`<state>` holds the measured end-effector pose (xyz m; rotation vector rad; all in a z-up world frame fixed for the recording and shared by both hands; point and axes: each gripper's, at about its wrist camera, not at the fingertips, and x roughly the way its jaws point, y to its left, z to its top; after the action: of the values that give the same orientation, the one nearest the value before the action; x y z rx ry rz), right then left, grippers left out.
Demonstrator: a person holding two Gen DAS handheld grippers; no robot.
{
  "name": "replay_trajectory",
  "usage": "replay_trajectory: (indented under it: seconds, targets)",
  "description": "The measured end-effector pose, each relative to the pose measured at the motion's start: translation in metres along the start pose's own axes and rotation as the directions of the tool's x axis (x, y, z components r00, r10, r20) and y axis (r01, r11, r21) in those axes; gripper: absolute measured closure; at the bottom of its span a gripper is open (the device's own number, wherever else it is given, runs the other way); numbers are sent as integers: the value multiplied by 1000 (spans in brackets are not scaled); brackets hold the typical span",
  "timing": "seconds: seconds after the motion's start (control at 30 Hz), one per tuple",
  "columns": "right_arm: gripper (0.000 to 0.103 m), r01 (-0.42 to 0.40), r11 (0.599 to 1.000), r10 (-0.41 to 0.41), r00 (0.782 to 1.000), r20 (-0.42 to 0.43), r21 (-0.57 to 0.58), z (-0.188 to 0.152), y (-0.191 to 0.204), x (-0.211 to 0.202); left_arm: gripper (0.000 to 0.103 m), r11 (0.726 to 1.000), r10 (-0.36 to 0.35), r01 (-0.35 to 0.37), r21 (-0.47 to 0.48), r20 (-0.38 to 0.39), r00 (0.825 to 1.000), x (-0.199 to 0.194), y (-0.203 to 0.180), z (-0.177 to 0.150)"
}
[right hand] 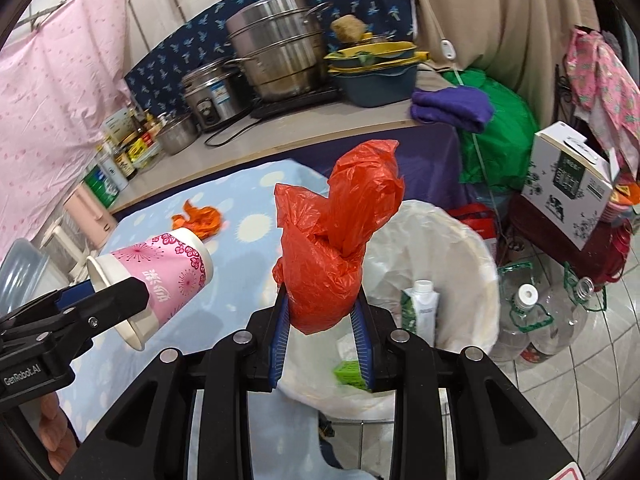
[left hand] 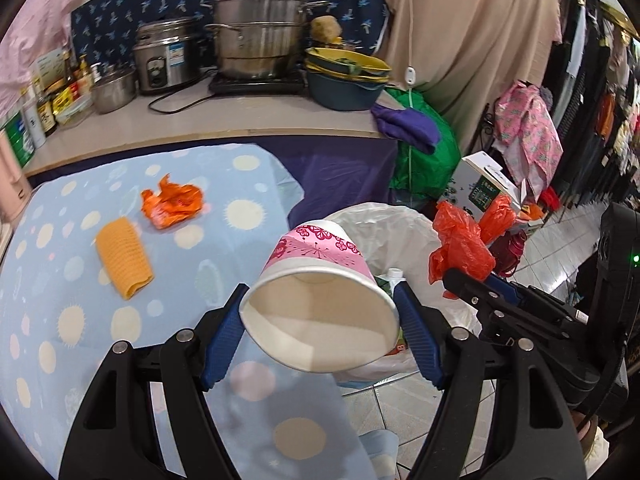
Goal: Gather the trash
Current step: 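Carry the pink cup and red bag over the trash bin with both grippers, then open both grippers to drop the cup and red bag into the bin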
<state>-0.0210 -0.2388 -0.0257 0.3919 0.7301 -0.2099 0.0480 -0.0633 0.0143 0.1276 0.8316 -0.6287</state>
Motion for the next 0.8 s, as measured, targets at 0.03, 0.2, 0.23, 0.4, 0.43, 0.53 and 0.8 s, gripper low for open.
replay_trajectory:
  seconds: [0.03, 0.2, 0.23, 0.4, 0.43, 0.53, 0.8]
  targets:
    - [76, 6, 1000, -6, 1000, 2, 6, 0, -5, 0, 34, 1000, -4, 4, 7, -1, 1000, 2, -5, 1]
    - [76, 32, 999, -32, 999, -2, 36, -1, -25, 3, 34, 999, -17, 18, 45, -15, 1000, 17, -27, 5]
    - [76, 36, 998, -36, 999, -4, 41, -2, -28, 5, 34, 999, -17, 18, 52, -17, 1000, 19, -30, 5]
    - [76, 52, 997, -50, 998, -27, 63, -6, -41, 17, 34, 997, -14, 17, 75, -41, 999, 38, -41, 4]
    - [76, 53, 996, -51, 998, -32, 65, -7, -43, 19, 34, 997, -13, 16, 77, -46, 999, 42, -42, 4]
    - [76, 57, 996, -54, 997, -46, 72, -9, -47, 26, 34, 996, -13, 18, 85, -59, 998, 52, -45, 1]
    - [75, 60, 996, -55, 997, -61, 72, -9, -47, 36, 33, 994, -3, 12, 108, -78, 997, 67, -49, -3]
